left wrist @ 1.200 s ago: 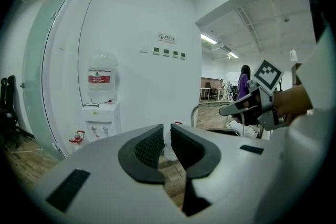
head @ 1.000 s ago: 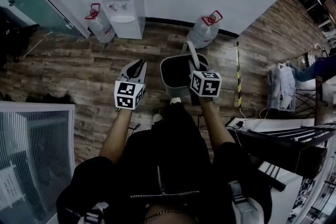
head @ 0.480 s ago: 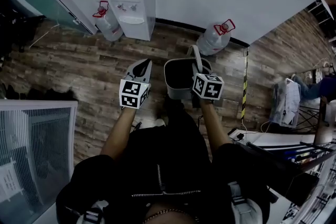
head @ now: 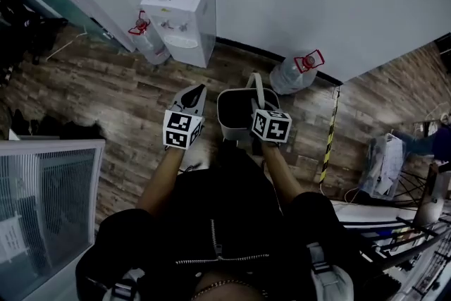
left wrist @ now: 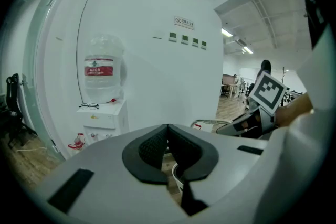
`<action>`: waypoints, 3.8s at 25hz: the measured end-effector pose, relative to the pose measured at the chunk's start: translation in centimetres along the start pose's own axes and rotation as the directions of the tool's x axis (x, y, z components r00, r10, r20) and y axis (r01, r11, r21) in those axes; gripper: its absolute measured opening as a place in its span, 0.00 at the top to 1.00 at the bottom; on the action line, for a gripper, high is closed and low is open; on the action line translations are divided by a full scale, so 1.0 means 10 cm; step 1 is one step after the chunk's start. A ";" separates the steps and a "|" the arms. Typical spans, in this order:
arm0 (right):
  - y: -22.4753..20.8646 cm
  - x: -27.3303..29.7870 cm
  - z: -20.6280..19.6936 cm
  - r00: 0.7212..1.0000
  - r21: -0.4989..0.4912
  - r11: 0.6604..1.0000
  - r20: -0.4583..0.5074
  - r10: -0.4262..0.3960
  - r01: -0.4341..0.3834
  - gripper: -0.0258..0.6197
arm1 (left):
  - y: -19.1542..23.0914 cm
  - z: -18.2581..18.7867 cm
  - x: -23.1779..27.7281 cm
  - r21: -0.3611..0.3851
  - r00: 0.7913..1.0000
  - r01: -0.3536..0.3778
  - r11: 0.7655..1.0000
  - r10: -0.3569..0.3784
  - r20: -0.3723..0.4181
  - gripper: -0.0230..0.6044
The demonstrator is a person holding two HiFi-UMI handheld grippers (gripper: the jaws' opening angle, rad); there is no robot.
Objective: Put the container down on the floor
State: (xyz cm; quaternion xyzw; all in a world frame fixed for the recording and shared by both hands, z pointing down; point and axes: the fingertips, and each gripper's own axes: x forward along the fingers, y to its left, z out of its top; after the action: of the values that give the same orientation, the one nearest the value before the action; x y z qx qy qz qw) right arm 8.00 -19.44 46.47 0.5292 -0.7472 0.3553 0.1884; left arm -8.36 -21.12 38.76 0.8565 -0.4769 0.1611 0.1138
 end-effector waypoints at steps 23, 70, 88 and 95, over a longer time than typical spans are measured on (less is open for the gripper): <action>-0.82 1.40 0.55 0.977 0.063 0.998 -0.211 0.034 -0.021 0.94 | 0.75 0.12 1.27 -0.009 0.996 -0.026 1.000 0.025 -0.091 0.94; -1.60 7.20 0.04 0.965 -0.067 0.996 0.250 0.079 -0.065 0.92 | 2.24 -3.43 4.75 0.060 0.987 0.153 0.986 -0.150 -0.056 0.94; -1.39 7.39 -0.50 0.970 -0.182 0.963 0.104 0.221 -0.200 0.70 | 2.32 -3.73 4.58 0.034 0.993 0.106 0.994 -0.104 -0.057 0.94; -1.32 7.11 -0.62 0.956 -0.210 0.940 0.061 0.288 -0.270 0.80 | 2.34 -3.55 4.50 0.031 0.998 0.060 0.998 -0.060 -0.007 0.94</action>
State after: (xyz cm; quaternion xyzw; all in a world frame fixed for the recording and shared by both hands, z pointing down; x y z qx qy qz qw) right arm -6.57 -64.08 101.79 0.4117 -0.8542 0.2776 0.1540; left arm -12.13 -56.01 89.73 0.8717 -0.4480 0.1676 0.1067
